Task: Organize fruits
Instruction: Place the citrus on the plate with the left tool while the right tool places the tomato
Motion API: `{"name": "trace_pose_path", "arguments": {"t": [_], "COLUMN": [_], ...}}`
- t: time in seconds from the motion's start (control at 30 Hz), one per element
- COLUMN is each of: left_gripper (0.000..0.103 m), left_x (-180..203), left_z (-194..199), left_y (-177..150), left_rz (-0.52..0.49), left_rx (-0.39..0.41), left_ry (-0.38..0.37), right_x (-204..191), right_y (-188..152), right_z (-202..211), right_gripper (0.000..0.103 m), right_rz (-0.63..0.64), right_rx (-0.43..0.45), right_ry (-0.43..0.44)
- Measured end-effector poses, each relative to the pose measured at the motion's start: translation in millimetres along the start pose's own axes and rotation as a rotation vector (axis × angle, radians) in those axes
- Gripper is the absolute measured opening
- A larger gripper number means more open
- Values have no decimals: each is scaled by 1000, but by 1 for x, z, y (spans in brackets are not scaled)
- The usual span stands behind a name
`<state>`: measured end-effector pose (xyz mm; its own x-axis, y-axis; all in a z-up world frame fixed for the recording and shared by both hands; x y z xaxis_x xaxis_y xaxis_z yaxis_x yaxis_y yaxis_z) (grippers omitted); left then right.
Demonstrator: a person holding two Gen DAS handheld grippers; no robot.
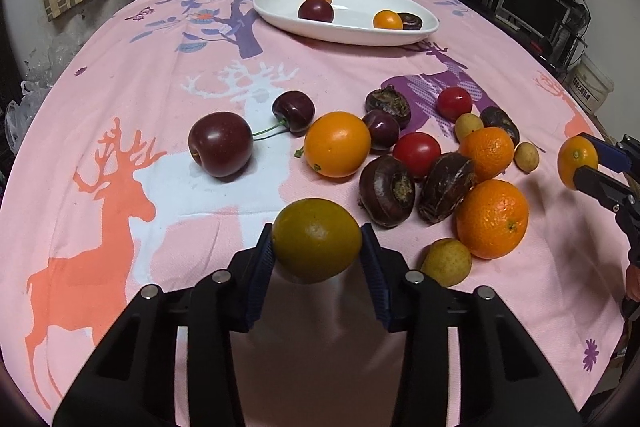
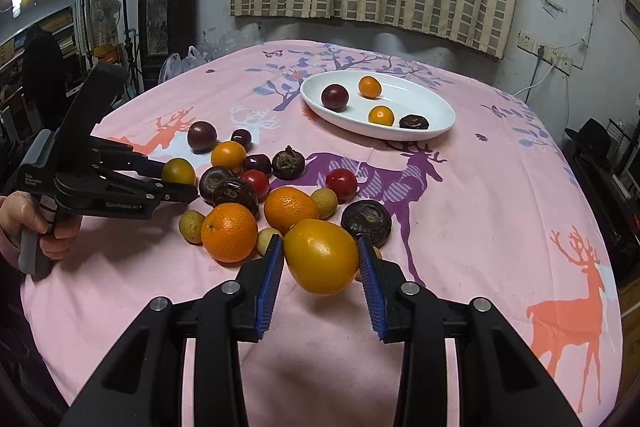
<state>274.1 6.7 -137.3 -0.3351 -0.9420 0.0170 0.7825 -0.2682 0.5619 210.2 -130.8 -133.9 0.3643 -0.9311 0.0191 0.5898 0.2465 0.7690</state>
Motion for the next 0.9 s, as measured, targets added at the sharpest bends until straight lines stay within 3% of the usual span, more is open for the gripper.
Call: {"name": "trace_pose_path", "arguments": {"t": [0.2,0.37,0.57,0.77,0.83,0.87,0.9], "left_gripper": [42,42,42,42,42,51,70], "left_x": [-3,2,10,17,14,11,9], "left_z": [30,42,-22,-86,-95,-97,-95], "left_y": [33,119,217,248,249,249,248], "left_rz": [-2,-13,-1,-15,-5,3,9], "left_rx": [47,135,115,30,10,1,1], "left_ry": [-43,-88,-114,-78,-72,-63,-51], "right_x": [21,62,100,101,98,97,96], "right_y": [25,84,132,141,143,144,145], "right_z": [2,-27,-122,-172,-174,-172,-166], "right_gripper": [38,38,39,39,48,76,81], "right_rz": [-66,-179,-262,-223,-202,-193,-189], "right_rx": [44,124,71,27,27,30,45], "right_ry": [18,6,-9,-13,-25,-48,-54]}}
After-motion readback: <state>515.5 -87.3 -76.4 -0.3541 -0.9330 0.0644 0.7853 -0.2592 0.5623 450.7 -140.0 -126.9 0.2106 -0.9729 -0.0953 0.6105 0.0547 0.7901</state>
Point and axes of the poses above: each gripper's, at about its wrist camera, not at the fingertips, and z roughly against the way its jaws point, x to its right, y to its top, the point moved 7 cm from there along -z, roughly the way its jaws point, and after that the axes turned 3 degrees about -z, right-handed, at the moved point
